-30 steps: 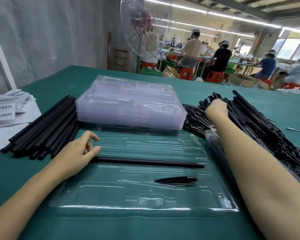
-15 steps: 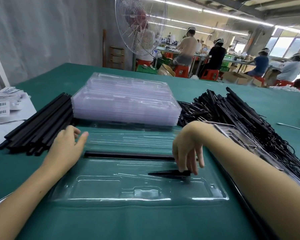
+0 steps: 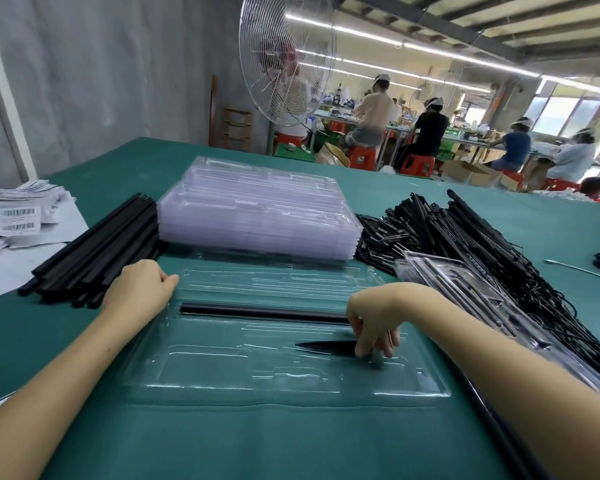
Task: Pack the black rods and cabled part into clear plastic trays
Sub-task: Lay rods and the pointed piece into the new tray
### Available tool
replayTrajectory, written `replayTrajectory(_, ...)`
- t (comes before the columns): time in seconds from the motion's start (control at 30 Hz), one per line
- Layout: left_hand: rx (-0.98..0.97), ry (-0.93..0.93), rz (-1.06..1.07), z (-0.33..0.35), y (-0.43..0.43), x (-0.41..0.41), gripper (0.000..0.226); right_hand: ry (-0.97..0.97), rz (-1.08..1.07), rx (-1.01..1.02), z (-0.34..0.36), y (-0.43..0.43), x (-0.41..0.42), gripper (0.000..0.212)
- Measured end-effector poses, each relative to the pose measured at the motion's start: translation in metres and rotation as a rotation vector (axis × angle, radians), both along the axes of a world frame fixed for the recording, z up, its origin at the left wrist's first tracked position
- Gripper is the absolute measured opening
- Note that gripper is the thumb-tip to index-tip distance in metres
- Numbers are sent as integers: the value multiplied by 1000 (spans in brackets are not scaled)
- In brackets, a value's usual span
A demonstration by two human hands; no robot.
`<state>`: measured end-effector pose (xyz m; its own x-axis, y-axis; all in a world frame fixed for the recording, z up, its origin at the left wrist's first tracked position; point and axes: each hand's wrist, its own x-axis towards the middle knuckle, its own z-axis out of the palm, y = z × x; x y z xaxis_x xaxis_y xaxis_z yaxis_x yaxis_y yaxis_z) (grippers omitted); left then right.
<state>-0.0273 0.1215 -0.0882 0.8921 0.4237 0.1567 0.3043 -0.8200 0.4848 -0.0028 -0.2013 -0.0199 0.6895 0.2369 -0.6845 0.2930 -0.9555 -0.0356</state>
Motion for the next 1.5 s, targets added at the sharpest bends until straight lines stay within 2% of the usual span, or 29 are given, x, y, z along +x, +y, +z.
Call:
replayTrajectory(0.13,25,149,14,6,-3,9,37,1,-54,1,7,4,-1,18)
replayTrajectory(0.2,1,222,16,11,-4,13,33,0,-83,-28,7,4,-4,22)
replayTrajectory(0.37,-301,369,4,28,1,21,29,3,-199,-18,11,-5,-4,23)
replayTrajectory(0.5,-358,420,1,29,5,17,27,-81,-218,7,7,-7,-6,23)
replayTrajectory(0.67,-299,443,1,30,1,19,32,-138,-192,97,-1,-12,-11,18)
replayTrajectory(0.87,-48,413,43,34,-6,16,13,-296,-194,257,-14,-23,-23,27)
replayTrajectory(0.97,2,386,41,35,-8,14,15,-337,-167,316,-18,-25,-28,27)
replayTrajectory(1.23,-38,220,0,20,-9,4,25,-295,-162,386,-15,-33,-29,15)
replayTrajectory(1.5,220,97,-94,21,-34,-6,20,-248,-194,304,-19,-26,-21,17)
